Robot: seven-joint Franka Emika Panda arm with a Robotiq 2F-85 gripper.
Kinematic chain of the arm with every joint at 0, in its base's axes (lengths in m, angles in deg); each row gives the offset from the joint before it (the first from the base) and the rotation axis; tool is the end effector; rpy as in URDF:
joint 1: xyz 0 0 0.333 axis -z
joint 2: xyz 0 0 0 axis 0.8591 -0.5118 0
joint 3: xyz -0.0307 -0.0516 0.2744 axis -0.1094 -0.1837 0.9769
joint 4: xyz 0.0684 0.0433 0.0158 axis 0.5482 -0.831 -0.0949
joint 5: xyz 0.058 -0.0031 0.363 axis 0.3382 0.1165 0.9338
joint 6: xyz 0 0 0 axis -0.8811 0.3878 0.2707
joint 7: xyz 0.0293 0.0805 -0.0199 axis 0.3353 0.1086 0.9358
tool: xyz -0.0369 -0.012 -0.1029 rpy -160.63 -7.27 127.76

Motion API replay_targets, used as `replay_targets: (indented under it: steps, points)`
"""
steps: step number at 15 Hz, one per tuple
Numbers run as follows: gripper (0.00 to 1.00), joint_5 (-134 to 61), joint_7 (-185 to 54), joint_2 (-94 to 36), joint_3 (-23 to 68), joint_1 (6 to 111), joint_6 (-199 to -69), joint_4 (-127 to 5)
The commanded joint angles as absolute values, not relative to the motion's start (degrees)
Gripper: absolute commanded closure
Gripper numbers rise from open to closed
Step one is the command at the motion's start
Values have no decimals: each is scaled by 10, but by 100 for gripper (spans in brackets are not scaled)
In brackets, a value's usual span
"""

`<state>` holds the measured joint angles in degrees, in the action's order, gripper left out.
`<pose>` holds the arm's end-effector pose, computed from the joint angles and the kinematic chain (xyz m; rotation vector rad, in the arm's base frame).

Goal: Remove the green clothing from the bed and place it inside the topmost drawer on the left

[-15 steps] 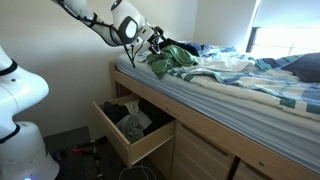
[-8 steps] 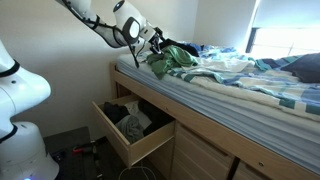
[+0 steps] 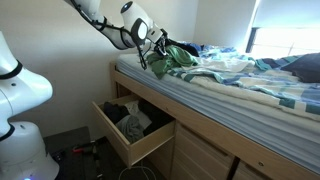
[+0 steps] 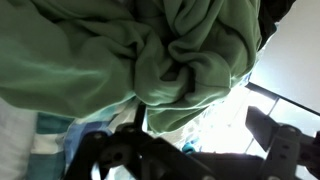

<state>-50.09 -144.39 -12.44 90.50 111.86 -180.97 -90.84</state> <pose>0.5508 0.1381 0.5087 -2.0265 1.0667 -0.9984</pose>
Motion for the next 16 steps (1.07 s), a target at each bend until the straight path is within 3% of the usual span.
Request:
replay_targets:
  steps: [1, 3, 4, 6, 13, 15, 16]
  points:
    - [0, -545, -1458, -178, 904, 1099, -1780, -878]
    - [1, -570, -1458, -204, 882, 1066, -1767, -874]
    - [26, -584, -1463, -215, 864, 1044, -1757, -871]
    - [30, -617, -1469, -243, 817, 992, -1744, -856]
    - [84, -715, -1514, -335, 643, 810, -1724, -741]
    - [97, -720, -1518, -345, 618, 780, -1723, -717]
    - [99, -719, -1516, -347, 610, 769, -1723, -709]
